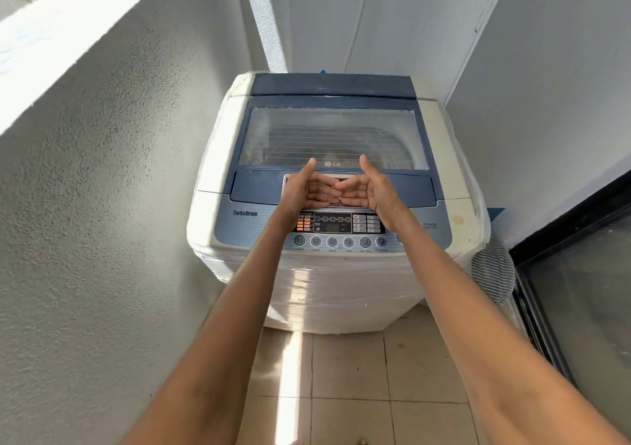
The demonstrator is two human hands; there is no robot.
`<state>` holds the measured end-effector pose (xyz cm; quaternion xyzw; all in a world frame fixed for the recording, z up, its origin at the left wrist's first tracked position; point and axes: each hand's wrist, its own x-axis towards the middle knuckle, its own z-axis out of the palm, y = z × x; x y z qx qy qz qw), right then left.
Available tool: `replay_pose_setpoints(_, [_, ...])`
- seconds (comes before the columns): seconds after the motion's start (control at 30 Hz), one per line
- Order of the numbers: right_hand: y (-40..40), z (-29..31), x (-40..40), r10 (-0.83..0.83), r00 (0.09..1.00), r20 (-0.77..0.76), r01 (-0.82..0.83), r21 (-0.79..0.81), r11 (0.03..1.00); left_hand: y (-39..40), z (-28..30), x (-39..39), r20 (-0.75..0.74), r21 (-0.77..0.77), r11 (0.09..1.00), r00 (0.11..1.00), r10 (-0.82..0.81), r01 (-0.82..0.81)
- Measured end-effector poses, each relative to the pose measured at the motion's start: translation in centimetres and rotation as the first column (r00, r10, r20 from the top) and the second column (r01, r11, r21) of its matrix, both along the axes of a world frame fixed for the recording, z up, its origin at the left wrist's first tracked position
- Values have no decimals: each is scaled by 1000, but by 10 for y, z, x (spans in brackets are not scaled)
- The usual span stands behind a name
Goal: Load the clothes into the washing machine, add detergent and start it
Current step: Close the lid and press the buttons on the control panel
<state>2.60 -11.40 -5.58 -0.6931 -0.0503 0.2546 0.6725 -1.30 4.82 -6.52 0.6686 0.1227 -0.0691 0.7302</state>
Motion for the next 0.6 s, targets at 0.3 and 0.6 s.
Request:
replay_pose_setpoints(0.3, [2,-1,-2,-21,999,31,22,-17,1000,-4,-3,-2,54,39,999,998,33,-35])
replay_pose_setpoints(0.6, [1,0,-3,-23,999,38,23,-6,1000,-4,-3,-2,61,39,999,998,26,-28])
